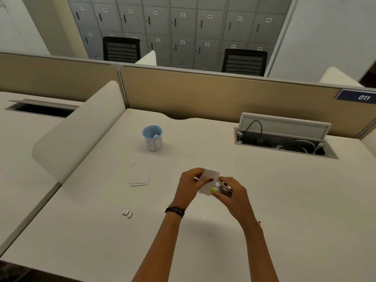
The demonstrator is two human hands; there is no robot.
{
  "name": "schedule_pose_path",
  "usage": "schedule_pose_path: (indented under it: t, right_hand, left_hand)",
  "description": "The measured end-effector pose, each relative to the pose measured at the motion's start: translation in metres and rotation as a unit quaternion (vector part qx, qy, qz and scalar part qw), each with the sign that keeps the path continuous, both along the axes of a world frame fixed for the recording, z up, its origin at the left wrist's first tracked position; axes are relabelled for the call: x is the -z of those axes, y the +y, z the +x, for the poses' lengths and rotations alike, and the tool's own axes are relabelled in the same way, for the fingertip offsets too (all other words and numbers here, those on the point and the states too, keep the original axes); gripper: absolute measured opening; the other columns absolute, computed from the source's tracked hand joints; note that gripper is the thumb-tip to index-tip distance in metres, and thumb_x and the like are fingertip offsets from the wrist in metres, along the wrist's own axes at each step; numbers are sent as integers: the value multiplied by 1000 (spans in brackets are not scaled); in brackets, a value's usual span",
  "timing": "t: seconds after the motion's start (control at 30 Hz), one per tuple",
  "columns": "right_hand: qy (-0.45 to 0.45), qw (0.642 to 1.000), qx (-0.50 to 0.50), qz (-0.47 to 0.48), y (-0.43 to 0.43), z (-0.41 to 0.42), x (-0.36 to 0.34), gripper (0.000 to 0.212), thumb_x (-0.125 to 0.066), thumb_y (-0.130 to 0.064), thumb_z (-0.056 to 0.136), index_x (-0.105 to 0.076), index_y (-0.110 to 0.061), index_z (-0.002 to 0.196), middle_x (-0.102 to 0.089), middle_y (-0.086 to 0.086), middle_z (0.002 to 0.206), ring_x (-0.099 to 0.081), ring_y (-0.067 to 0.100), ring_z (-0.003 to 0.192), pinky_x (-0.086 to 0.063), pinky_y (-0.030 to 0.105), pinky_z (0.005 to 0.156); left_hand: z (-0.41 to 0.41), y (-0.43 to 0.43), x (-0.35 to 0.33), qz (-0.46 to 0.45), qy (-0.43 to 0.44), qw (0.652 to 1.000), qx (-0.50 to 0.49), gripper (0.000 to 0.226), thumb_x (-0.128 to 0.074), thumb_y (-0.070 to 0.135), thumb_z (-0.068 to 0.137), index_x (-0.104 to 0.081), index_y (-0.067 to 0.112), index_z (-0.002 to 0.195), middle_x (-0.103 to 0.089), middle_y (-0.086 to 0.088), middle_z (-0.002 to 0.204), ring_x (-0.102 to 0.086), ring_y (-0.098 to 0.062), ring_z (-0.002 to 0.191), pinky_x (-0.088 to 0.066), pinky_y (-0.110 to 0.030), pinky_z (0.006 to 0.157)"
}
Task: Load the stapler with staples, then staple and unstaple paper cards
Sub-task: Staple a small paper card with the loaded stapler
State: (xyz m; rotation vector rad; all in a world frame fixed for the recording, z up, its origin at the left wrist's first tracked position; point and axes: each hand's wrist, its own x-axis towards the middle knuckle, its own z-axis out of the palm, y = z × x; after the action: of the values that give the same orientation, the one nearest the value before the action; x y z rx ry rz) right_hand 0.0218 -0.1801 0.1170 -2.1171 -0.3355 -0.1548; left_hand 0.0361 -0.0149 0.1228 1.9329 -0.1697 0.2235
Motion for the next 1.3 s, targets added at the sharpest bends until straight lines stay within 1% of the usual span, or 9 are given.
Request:
schedule_pose_path:
  t: [0.13, 0.23, 0.33, 0.43, 0.67, 0.8, 0.93, 1.17, 1.3]
  right_hand:
    - [82, 992, 9, 91, 3, -5, -8, 33, -76, -19, 75, -58, -28, 102, -63, -13, 95, -61, 7, 87, -48, 8, 68]
    - [124, 982, 5, 139, 3, -6, -14, 29, -73, -18, 77, -61, -29, 101, -67, -11, 94, -62, 7, 86, -50, 11, 69]
    - [156, 972, 7, 174, 2, -6, -17, 21, -70, -19, 81, -66, -31, 97, -70, -6, 93, -63, 7, 83, -52, 16, 68]
    - [199, 953, 16, 227, 0, -6, -18, 15, -64, -20, 85, -67, -31, 96, -71, -1, 96, -66, 9, 84, -54, 22, 67]
    - [256, 941, -25, 222, 0, -8, -11, 25, -56, -28, 90, -67, -11, 106, -70, 8, 96, -66, 15, 84, -54, 25, 68]
    - [271, 938, -28, 214, 5, -10, -9, 26, -50, -29, 93, -64, -11, 105, -69, 10, 92, -63, 8, 68, -53, 20, 64]
    - [288, 929, -16, 232, 6, -11, -7, 20, -48, -29, 94, -64, -17, 96, -67, 8, 90, -62, 9, 68, -51, 16, 59]
    - [304, 900, 26, 310, 13, -8, 3, 30, -51, -21, 93, -62, -2, 114, -66, 11, 102, -62, 20, 93, -55, 25, 79]
    - [281, 896, 81, 334, 21, -6, 5, 26, -52, -18, 92, -62, -2, 110, -65, 9, 95, -60, 22, 90, -53, 25, 80]
  left_hand:
    - [1, 0, 2, -8, -9, 1000, -26, 7, -69, 16, 83, -69, 11, 88, -57, 10, 84, -54, -1, 74, -49, -20, 62]
    - [3, -1, 4, 4, -21, 999, -45, 10, -69, 15, 83, -71, 9, 90, -54, 3, 87, -53, -4, 78, -48, -23, 65]
    - [3, -2, 5, 24, -42, 997, -57, 11, -70, 14, 82, -72, 10, 91, -54, 2, 86, -52, -1, 77, -41, -12, 65]
    - [5, -1, 7, 25, -45, 996, -66, 11, -70, 13, 82, -72, 12, 93, -54, 4, 85, -51, 3, 76, -40, -10, 64]
    - [3, -7, 6, 43, -37, 998, -23, 16, -62, 11, 88, -73, 11, 98, -46, 15, 78, -48, -3, 75, -39, -11, 66]
    - [1, -11, 5, 50, -40, 998, -6, 17, -62, 13, 88, -73, 9, 100, -43, 16, 78, -47, 1, 74, -38, -6, 67]
    - [0, -13, 6, 50, -27, 998, 2, 19, -61, 18, 89, -73, 10, 101, -41, 14, 80, -46, -1, 75, -38, -6, 66]
    - [-1, -14, 7, 47, -5, 999, 5, 23, -55, 22, 93, -70, 11, 107, -47, 4, 85, -47, -1, 77, -38, -7, 68]
    - [-2, -11, 8, 38, 4, 999, 2, 23, -54, 24, 93, -69, 11, 106, -53, 3, 87, -50, -3, 76, -40, -10, 69]
